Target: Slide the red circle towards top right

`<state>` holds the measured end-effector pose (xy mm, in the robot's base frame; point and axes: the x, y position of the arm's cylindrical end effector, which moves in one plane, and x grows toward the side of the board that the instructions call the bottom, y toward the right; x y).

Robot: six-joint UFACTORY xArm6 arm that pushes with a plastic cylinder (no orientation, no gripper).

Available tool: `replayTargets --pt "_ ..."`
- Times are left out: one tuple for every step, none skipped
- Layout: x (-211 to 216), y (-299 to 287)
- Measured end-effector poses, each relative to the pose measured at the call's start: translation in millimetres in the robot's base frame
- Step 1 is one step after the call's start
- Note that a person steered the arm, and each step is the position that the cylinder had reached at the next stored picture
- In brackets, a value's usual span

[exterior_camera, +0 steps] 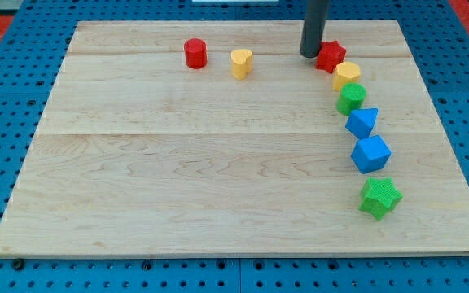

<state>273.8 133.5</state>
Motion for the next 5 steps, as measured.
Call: replayTargets --pt "0 15" --pt "-7 -33" --pt "-28 -110" --pt "-48 -182" --pt "-35 -238"
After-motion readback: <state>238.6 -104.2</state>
